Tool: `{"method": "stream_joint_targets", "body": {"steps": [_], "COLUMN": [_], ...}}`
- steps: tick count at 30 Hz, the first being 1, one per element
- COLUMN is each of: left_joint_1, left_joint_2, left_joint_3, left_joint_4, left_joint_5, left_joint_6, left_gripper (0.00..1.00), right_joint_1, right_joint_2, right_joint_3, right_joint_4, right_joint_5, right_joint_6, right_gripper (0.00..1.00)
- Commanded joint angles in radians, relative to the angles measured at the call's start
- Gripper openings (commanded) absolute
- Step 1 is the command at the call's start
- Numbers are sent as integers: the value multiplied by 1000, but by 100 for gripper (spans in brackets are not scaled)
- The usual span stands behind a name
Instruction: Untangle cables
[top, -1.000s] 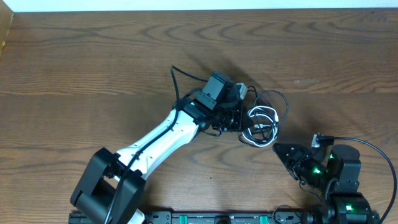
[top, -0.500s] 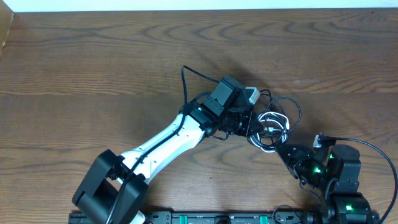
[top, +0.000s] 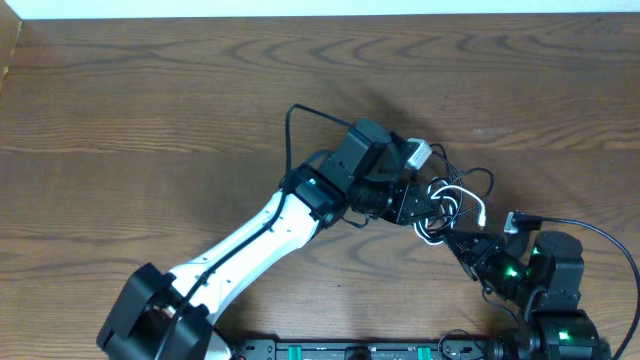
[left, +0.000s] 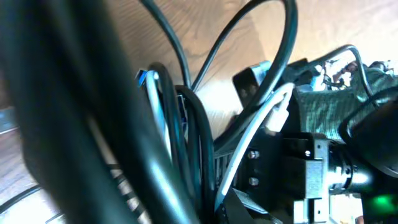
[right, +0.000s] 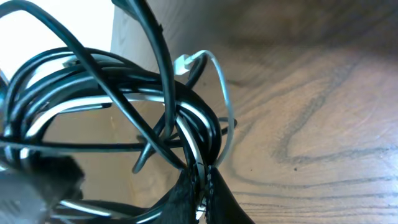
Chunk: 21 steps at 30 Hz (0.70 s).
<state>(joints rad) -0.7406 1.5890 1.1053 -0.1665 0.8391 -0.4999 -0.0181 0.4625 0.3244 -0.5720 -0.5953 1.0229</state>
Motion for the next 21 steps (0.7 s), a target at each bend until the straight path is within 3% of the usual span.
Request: {"method": "stream_joint_targets", "body": {"steps": [1,15,19,21], "left_joint_1": [8,114,135,135], "left_joint_2": [-103,-212,-221,-220], "left_joint_3": [11,11,11,11], "left_joint_4": [27,27,26,21], "left_joint_5": [96,96,95,95], "left_joint_6": [10,-63,-58,1], "left_gripper": [8,8,8,7], "right_joint_1": [0,0,0,0], "right_joint_2": [2,2,2,2], "right_joint_3": [-13,-13,-13,-13], "right_joint_4": [-98,-200,-201,-181], "right_joint_5": [182,312,304,257], "right_joint_6": [-68,-150,-154,-217], "right_gripper": [1,1,7,9]}}
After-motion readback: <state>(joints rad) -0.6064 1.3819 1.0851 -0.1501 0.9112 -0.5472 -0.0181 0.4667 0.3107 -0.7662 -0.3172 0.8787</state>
